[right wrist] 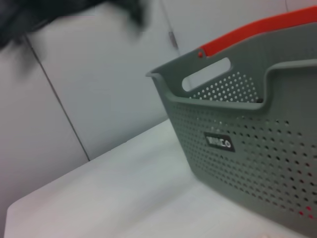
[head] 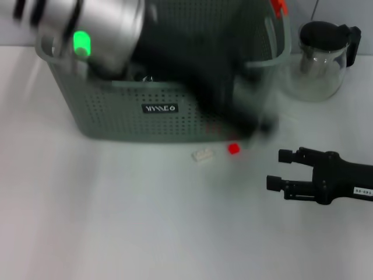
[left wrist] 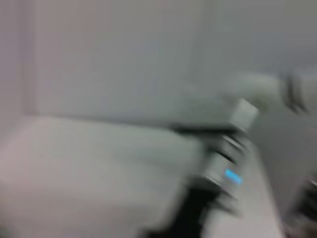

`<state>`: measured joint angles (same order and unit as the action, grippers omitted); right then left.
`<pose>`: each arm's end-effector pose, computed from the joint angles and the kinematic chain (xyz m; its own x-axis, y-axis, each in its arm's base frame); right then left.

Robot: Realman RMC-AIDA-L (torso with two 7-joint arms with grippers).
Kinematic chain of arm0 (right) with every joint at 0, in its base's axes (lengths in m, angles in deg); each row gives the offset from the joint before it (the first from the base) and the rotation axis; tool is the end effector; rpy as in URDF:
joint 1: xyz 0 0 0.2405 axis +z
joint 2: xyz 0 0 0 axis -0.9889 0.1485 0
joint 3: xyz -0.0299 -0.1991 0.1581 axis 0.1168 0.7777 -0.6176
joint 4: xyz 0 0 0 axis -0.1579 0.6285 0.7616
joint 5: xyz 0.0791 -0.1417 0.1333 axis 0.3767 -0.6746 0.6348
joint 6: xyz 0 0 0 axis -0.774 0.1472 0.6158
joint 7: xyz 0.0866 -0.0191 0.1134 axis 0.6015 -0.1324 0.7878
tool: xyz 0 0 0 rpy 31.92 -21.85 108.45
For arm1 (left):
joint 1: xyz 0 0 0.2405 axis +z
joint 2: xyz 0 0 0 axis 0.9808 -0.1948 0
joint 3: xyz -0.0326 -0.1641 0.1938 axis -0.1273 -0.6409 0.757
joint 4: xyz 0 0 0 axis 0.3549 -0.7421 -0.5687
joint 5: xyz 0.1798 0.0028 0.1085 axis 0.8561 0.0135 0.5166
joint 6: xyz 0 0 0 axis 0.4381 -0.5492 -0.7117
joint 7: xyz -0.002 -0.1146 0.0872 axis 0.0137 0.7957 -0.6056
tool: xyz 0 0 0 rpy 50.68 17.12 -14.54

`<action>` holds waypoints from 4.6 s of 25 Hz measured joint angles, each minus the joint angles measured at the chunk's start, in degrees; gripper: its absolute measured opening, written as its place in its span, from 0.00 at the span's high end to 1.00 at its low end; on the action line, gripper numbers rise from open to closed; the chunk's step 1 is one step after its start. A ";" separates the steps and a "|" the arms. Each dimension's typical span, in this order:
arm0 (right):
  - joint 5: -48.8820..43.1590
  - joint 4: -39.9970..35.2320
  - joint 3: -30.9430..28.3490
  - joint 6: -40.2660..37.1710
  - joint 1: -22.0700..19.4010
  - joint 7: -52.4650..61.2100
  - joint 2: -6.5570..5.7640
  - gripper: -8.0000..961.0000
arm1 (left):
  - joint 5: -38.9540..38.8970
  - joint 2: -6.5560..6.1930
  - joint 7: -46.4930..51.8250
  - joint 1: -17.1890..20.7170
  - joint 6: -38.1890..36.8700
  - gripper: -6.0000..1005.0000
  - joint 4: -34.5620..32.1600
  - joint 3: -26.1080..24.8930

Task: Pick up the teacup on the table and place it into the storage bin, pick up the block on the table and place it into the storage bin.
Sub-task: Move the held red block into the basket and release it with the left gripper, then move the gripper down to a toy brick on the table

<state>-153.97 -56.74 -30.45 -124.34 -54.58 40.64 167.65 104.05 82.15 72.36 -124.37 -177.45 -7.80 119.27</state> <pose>0.2881 0.3030 -0.0106 0.7158 -0.4349 -0.5463 -0.5465 -0.8359 -0.0507 -0.0508 0.3422 0.0350 0.9697 0.1142 0.2159 0.1185 -0.9929 -0.0072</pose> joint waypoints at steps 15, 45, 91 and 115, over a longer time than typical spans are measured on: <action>-0.04 0.05 -2.08 0.24 -1.93 4.57 -4.47 0.05 | 9.51 1.37 -1.29 9.22 21.53 0.16 12.43 22.09; -4.34 -0.53 -5.17 -4.07 -3.04 7.49 -7.89 0.05 | 14.94 1.58 -0.87 4.98 48.73 0.16 30.42 30.20; -4.34 -0.53 -5.11 -2.12 -2.86 7.49 -7.51 0.05 | 14.94 1.50 -0.79 4.40 52.90 0.16 34.65 30.87; -4.34 -0.36 -5.20 -1.26 -3.07 6.96 -7.51 0.05 | 14.90 1.48 2.54 4.53 50.66 0.16 31.67 30.70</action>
<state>-158.31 -57.10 -35.65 -125.60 -57.65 47.61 160.14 118.95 83.63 74.90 -119.84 -126.79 23.87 149.97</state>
